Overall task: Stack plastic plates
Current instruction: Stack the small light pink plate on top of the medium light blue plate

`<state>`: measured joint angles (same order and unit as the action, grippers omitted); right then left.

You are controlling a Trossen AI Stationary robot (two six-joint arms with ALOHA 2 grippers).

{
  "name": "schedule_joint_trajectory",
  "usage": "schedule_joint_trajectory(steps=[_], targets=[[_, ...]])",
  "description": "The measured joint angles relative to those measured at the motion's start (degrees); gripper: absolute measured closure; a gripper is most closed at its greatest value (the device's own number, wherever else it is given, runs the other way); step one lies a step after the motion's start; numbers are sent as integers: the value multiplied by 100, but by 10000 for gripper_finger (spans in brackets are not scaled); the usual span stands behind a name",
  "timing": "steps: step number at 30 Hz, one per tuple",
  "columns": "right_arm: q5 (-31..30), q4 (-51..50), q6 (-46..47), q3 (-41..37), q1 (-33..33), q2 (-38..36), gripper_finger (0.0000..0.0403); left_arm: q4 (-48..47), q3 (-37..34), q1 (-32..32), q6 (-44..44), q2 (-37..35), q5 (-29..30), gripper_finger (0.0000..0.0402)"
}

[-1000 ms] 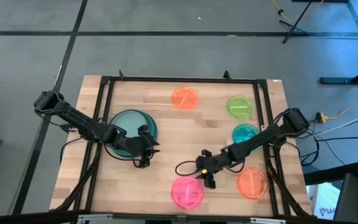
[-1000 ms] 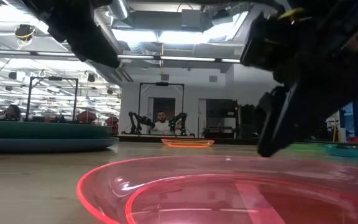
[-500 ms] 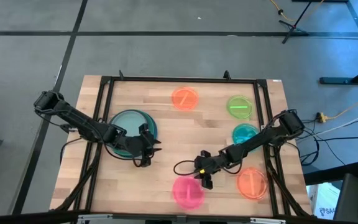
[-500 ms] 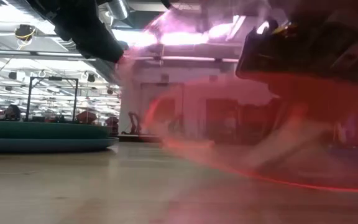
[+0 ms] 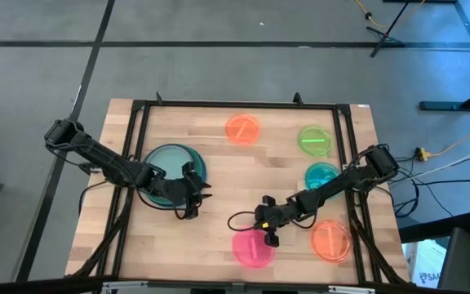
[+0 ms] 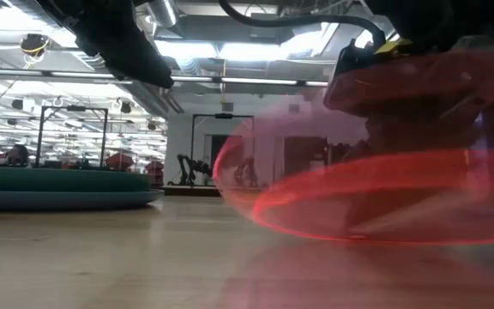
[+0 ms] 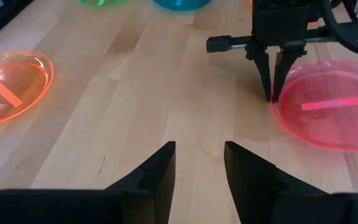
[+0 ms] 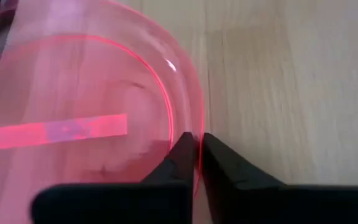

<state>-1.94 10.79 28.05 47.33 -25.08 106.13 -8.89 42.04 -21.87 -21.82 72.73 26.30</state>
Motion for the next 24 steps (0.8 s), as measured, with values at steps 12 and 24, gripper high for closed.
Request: schedule_joint_trajectory(steps=[12, 24], targets=[[-769, -699, -886, -22, 60, -607, 400, 12, 0, 47, 7, 0, 11, 271], [-1354, -752, -805, -20, 983, -678, 402, 284, 0, 59, 145, 73, 179, 271]])
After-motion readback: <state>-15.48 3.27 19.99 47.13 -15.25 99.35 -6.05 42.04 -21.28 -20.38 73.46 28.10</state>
